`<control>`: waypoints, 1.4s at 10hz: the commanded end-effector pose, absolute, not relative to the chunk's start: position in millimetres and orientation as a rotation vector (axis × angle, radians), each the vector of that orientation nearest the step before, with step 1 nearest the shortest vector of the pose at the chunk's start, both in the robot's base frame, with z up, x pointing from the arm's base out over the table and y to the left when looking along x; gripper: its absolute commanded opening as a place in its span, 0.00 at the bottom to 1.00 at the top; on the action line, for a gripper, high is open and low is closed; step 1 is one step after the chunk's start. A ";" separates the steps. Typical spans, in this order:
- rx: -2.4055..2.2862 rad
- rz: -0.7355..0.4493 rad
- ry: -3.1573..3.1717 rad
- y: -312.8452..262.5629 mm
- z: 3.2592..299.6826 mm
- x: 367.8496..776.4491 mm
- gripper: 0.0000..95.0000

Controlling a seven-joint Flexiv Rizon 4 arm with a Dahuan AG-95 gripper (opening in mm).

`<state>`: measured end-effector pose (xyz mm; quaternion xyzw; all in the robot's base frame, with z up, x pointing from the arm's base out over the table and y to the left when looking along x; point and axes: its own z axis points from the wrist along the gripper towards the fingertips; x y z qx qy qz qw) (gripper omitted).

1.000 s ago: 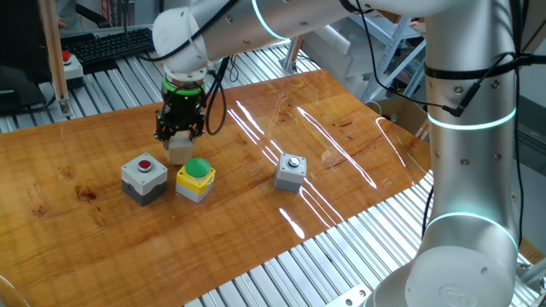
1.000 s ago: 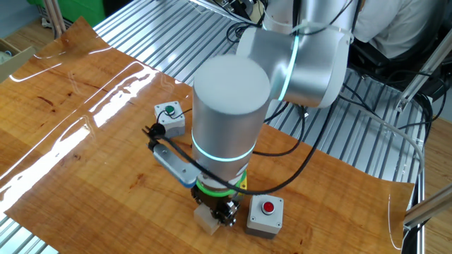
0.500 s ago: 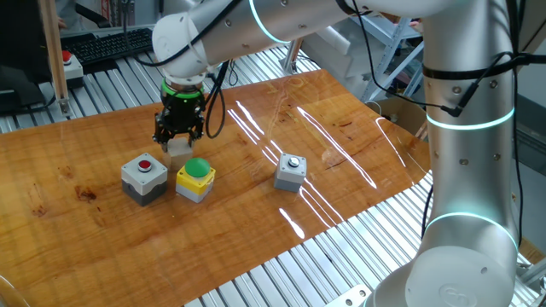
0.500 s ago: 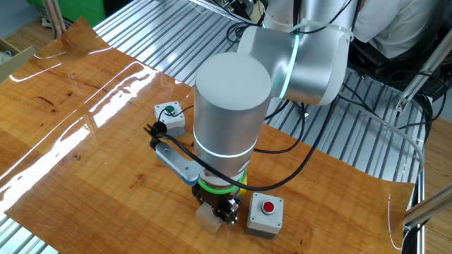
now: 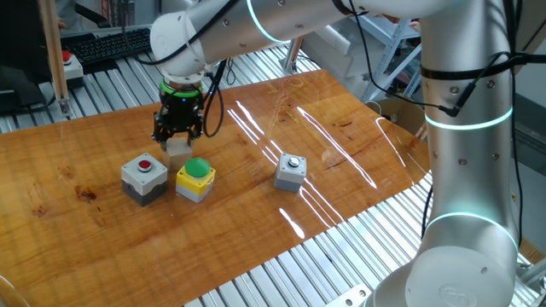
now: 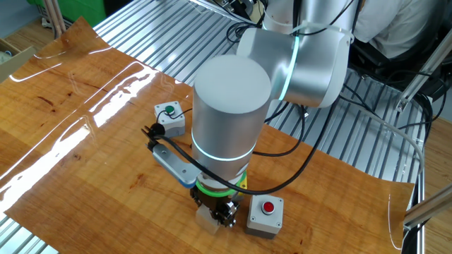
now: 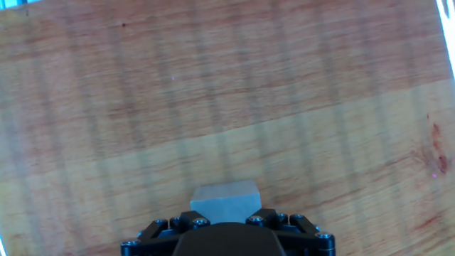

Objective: Pick up the small block on the left and move it to the right

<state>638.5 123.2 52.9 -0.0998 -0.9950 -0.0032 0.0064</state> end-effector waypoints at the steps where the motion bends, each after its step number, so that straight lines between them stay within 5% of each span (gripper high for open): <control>1: -0.338 -0.011 -3.107 122.7 62.9 644.4 0.60; 2: -0.342 -0.006 -3.098 121.9 70.9 646.9 0.80; 5: -0.293 0.019 -3.079 111.4 87.5 650.1 0.80; 6: -0.213 0.034 -3.072 96.3 95.2 652.1 0.40; 8: -0.030 0.028 -3.072 47.9 99.7 651.3 0.00; 14: 0.129 -0.042 -3.102 -39.6 74.3 635.1 0.00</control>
